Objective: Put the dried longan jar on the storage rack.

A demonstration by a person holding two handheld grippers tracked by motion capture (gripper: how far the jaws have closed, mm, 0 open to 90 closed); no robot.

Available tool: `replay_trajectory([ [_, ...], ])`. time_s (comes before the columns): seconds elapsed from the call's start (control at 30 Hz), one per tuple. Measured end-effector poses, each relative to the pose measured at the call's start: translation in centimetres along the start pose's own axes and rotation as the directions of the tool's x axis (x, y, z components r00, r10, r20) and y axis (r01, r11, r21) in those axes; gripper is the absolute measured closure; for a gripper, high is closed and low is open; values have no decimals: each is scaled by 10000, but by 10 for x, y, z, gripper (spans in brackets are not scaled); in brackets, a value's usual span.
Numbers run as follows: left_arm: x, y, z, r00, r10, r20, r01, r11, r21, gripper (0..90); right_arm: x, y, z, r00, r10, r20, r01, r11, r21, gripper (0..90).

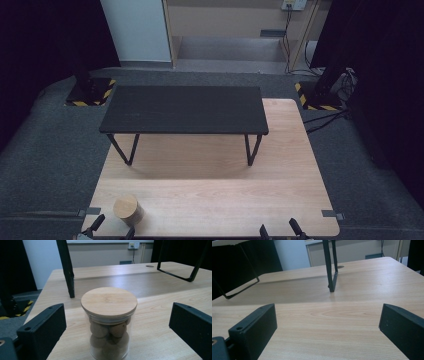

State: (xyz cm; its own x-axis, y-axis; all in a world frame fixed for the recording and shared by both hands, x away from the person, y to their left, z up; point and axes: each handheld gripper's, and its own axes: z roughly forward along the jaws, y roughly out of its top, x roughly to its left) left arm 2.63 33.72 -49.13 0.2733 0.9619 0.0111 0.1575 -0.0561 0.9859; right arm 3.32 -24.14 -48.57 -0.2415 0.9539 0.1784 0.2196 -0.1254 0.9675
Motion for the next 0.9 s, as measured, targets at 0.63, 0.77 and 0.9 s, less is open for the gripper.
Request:
replay_trajectory([
  [0.63,-6,-9,4,9995,22,-321,-21,10000,35,0,0,-1,0,9999,-55,-130,59,9996,277,18],
  [0.77,-2,-13,13,9998,37,-190,-32,9995,300,0,-1,0,0,9999,-45,-93,48,9996,273,18],
  [0.9,0,-17,23,10000,62,-46,-60,9991,423,0,-1,0,0,10000,-76,-39,77,9995,315,18],
])
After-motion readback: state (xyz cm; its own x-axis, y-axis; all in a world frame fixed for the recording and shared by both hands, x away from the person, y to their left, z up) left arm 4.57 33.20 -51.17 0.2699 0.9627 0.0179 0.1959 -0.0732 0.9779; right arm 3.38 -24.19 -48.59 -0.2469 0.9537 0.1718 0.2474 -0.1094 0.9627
